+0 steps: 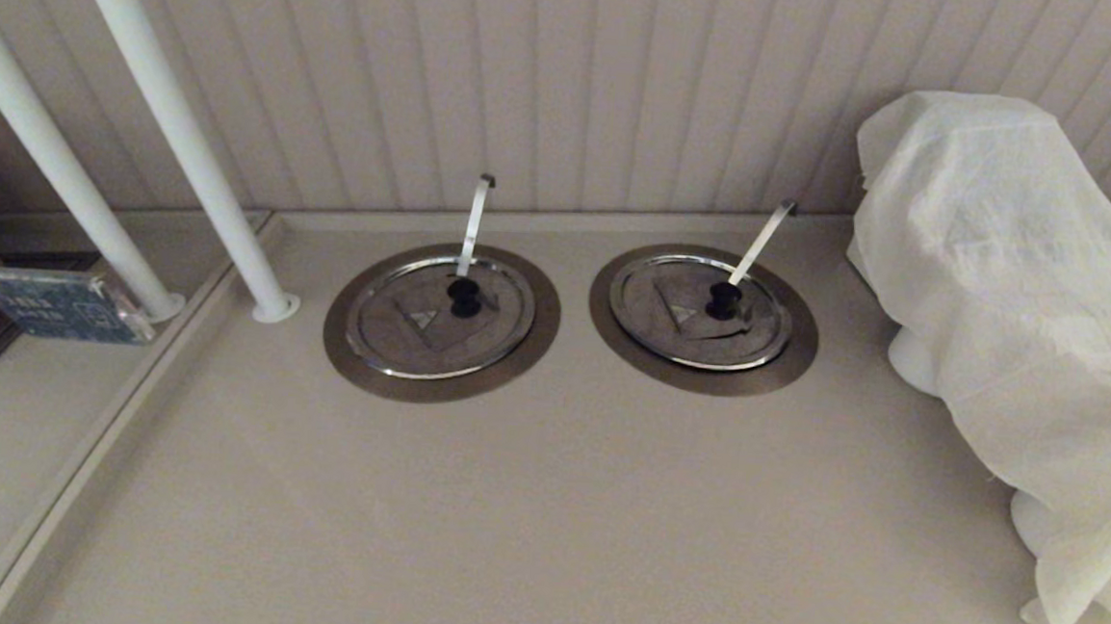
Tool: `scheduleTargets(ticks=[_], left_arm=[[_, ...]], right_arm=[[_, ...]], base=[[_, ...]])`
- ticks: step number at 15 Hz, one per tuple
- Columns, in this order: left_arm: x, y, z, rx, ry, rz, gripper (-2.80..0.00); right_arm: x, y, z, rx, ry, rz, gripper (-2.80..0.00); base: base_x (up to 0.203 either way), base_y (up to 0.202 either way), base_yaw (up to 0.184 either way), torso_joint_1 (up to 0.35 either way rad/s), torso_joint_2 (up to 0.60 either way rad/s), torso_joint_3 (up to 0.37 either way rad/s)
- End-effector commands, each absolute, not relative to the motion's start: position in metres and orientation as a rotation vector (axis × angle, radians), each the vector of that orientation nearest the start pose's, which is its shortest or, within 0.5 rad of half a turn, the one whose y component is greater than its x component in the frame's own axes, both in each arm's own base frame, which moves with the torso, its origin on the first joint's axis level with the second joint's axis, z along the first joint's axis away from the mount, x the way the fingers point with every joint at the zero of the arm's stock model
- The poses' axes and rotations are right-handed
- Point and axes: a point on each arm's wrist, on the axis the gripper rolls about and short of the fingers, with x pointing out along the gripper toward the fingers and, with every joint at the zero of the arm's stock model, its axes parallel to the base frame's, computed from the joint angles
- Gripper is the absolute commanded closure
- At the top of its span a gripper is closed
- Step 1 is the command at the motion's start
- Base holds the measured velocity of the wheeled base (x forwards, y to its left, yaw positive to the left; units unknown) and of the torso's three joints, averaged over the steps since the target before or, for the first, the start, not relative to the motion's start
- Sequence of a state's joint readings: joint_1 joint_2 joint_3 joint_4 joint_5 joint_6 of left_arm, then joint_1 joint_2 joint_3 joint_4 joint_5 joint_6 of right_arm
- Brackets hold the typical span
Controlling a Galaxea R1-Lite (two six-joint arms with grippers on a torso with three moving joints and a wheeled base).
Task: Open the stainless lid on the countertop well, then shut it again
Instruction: Open the lid
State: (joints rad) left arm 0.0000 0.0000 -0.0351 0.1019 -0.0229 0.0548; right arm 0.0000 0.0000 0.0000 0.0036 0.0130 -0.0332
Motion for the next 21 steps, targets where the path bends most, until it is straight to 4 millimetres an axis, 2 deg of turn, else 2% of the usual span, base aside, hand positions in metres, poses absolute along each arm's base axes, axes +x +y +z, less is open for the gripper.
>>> scheduleTargets(ticks=[1,9,10,12,14,15,17,19,21], left_arm=[[-0.026,-0.001,0.075,0.054,0.065,-0.025,0.0],[-0.026,-0.001,0.075,0.054,0.064,-0.025,0.0],[-0.026,0.0,0.075,0.054,0.065,-0.026,0.0],[-0.026,-0.001,0.075,0.054,0.065,-0.025,0.0],[-0.026,0.0,0.075,0.054,0.067,-0.026,0.0],[-0.026,0.0,0.075,0.054,0.064,-0.026,0.0],[-0.026,-0.001,0.075,0.054,0.067,-0.025,0.0],[-0.026,-0.001,0.075,0.054,0.064,-0.025,0.0],[-0.026,-0.001,0.075,0.054,0.067,-0.025,0.0]], right_arm=[[-0.023,0.0,0.075,-0.035,0.006,0.014,0.0],[-0.024,0.001,0.08,-0.08,-0.016,0.041,0.0],[-0.028,0.001,0.093,-0.069,-0.053,0.057,0.0],[-0.035,0.003,0.134,-0.029,-0.09,0.119,0.0],[-0.021,0.004,0.161,0.011,0.009,0.187,0.0],[-0.006,0.005,0.174,0.03,0.079,0.208,0.0],[0.036,0.005,0.193,0.06,0.253,0.222,0.0],[0.096,0.005,0.203,0.087,0.447,0.224,0.0],[0.16,0.007,0.204,0.093,0.515,0.218,0.0]], base=[[0.0,0.0,0.0,0.0,0.0,0.0],[0.0,0.0,0.0,0.0,0.0,0.0],[0.0,0.0,0.0,0.0,0.0,0.0],[0.0,0.0,0.0,0.0,0.0,0.0],[0.0,0.0,0.0,0.0,0.0,0.0],[0.0,0.0,0.0,0.0,0.0,0.0],[0.0,0.0,0.0,0.0,0.0,0.0],[0.0,0.0,0.0,0.0,0.0,0.0],[0.0,0.0,0.0,0.0,0.0,0.0]])
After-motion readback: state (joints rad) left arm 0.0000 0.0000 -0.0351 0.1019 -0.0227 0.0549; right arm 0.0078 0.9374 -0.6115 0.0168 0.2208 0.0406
